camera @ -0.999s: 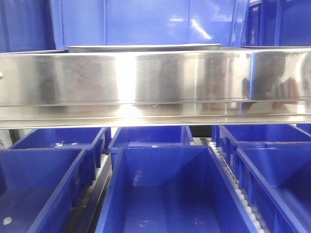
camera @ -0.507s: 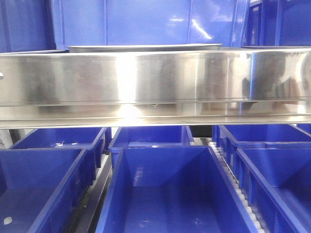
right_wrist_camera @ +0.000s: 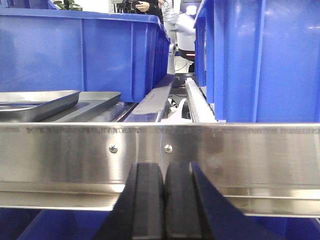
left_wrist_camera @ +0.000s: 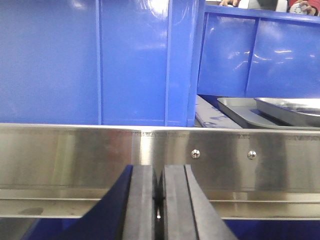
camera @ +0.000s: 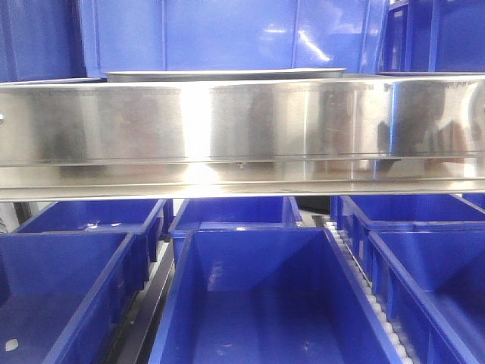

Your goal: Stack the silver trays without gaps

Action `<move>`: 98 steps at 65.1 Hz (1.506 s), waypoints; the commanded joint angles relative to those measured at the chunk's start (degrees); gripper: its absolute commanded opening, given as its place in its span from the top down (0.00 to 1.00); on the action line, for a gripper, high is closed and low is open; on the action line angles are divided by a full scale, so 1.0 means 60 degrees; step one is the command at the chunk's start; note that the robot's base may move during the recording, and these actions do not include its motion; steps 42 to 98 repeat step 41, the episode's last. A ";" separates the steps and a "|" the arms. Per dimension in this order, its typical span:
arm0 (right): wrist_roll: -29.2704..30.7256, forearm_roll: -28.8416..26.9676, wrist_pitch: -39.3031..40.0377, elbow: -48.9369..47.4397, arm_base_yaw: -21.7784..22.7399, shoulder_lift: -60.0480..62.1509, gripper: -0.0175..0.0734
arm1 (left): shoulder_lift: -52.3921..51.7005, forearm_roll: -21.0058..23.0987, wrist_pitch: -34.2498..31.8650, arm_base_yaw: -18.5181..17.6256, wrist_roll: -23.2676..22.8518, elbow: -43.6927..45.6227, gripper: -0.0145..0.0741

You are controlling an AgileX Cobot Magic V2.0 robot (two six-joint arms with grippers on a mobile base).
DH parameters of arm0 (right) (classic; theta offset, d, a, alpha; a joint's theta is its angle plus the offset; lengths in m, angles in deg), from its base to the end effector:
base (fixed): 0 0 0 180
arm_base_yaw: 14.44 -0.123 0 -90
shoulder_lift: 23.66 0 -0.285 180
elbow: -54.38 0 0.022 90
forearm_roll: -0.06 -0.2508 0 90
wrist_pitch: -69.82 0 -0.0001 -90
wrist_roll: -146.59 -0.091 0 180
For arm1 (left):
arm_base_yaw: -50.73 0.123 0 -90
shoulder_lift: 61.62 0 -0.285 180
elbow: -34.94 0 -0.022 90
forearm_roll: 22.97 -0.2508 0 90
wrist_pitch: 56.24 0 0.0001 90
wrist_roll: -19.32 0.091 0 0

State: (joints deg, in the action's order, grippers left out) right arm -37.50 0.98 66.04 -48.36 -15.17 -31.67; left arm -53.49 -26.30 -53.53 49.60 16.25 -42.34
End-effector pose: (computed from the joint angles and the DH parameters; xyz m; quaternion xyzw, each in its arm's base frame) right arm 0.0569 0.0006 0.2067 0.0153 0.7011 0.0239 0.7125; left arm 0.0570 -0.0009 0.2082 0.0074 0.6953 -0.0045 0.7186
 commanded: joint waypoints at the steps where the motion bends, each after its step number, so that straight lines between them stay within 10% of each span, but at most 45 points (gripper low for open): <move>1: 0.0084 -0.0020 0.0136 -0.0007 0.0060 0.0037 0.89 | -0.0057 0.0086 -0.0099 0.0014 -0.0062 0.0012 0.85; 98: 0.0084 -0.0020 0.0136 -0.0007 0.0060 0.0037 0.89 | -0.0057 0.0086 -0.0099 0.0014 -0.0062 0.0012 0.85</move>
